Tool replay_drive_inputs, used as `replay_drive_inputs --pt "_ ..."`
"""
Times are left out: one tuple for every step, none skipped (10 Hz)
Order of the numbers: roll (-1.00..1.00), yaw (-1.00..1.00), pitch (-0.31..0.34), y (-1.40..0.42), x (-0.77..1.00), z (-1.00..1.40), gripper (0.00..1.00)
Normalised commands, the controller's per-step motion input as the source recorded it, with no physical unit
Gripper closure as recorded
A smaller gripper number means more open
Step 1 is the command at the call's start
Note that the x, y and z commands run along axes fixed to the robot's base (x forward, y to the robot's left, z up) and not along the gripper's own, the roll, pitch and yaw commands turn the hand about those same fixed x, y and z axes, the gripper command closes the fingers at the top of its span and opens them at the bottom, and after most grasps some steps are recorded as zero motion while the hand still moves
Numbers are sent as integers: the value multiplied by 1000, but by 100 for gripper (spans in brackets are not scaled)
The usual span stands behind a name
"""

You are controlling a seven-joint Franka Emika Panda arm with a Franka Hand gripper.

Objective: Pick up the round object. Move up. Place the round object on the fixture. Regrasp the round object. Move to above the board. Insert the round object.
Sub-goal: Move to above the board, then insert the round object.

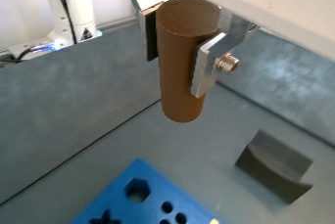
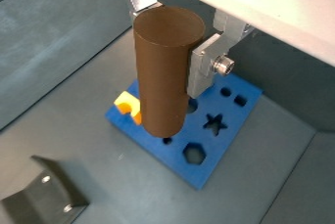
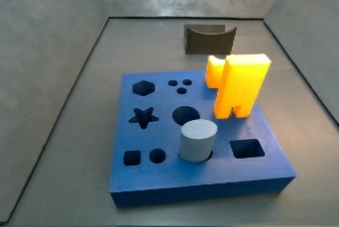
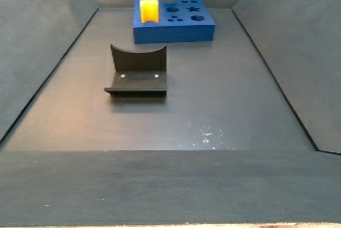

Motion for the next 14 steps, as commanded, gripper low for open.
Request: replay_drive_inputs --pt "-1000 -30 -125 36 -50 -3 100" --pt "-898 -20 -133 35 -50 0 100" --pt "-696 -18 -123 35 -51 -2 100" --pt "-453 -16 -107 30 -48 -3 100" --pt "6 -111 -203 -989 0 -826 100" --pt "180 -143 -97 -1000 0 -929 100" --pt "51 -151 -37 -1000 0 -746 100" --pt "49 -114 -89 -1000 0 -811 100" --pt "77 -217 -240 -886 0 -971 100" --pt "0 -317 -200 -691 0 -874 100" --pt "-397 -291 -89 -477 126 -357 100" --pt "-683 -240 0 -214 491 -120 100" --pt "-720 -297 180 0 686 -266 100" --pt "-474 -346 234 71 677 -486 100"
